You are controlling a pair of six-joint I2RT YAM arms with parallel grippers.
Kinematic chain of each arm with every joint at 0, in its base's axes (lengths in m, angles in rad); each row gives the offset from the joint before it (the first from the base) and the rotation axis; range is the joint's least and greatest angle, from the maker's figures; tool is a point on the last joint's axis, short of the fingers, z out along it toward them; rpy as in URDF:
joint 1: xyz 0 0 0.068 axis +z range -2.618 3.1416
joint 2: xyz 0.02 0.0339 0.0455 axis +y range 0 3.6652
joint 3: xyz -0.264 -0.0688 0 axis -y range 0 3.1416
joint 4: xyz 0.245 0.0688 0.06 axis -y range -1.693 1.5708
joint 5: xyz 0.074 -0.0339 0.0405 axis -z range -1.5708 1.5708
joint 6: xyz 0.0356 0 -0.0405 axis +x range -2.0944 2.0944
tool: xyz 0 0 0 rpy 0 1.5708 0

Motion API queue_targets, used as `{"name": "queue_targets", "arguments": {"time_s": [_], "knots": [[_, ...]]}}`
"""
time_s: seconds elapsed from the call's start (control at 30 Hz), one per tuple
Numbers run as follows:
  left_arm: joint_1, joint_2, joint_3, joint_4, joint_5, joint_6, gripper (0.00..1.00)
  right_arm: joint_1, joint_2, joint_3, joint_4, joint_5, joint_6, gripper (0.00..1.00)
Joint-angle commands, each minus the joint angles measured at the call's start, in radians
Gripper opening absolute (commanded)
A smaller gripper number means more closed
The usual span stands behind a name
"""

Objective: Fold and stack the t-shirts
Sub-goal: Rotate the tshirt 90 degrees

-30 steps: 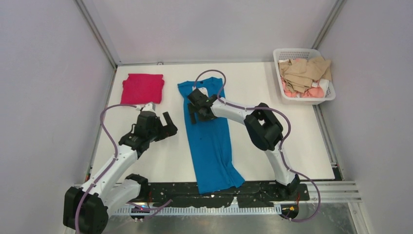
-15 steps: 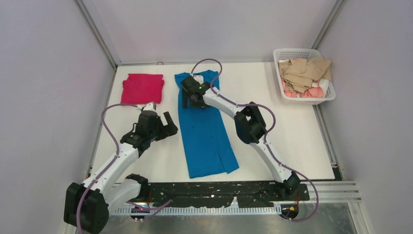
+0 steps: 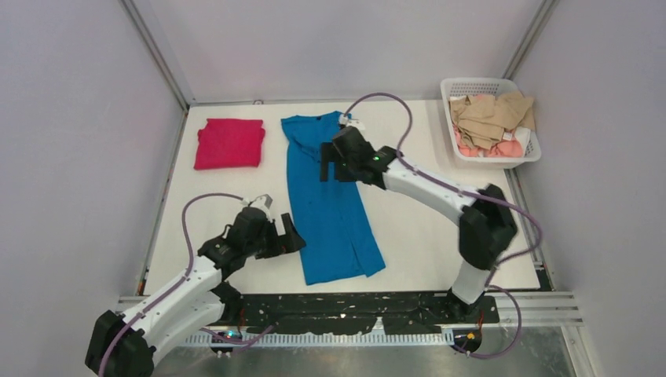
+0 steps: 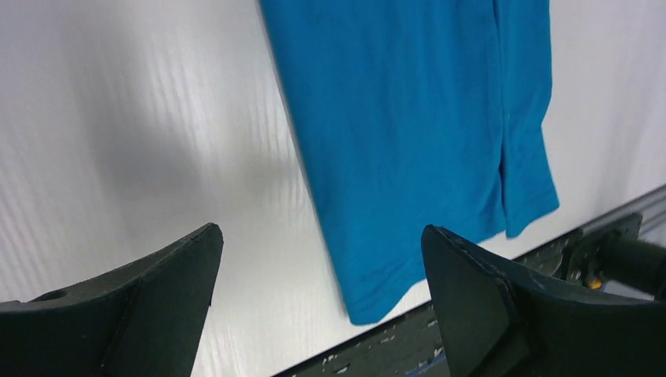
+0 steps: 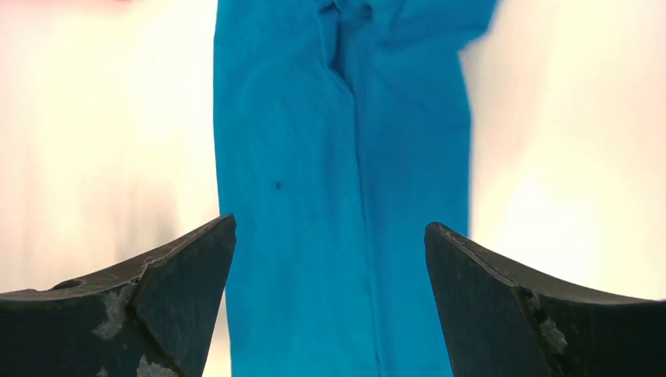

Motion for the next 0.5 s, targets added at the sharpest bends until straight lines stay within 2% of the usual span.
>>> {"name": "queue_targets", "arguments": {"time_s": [0.0, 0.1, 0.2, 0.23, 0.47], "knots": [[-0.124, -0.108, -0.092, -0.026, 0.012, -0.149, 0.97, 0.006, -0.362, -0.357, 0.122, 0.021, 0.024, 0.95], [-0.237, -0.150, -0.135, -0.007, -0.025, -0.233, 0.86, 0.009, -0.537, -0.622, 0.116, -0.020, 0.093, 0.95], [-0.340, -0.141, -0.143, 0.045, -0.065, -0.296, 0.70, 0.019, -0.660, -0.769, 0.133, -0.077, 0.135, 0.95], [-0.364, -0.128, -0.135, 0.046, -0.078, -0.299, 0.68, 0.022, -0.717, -0.825, 0.135, -0.087, 0.147, 0.95], [-0.498, 0.020, -0.111, 0.049, -0.140, -0.366, 0.53, 0.060, -0.857, -0.940, 0.065, -0.118, 0.149, 0.97]]}}
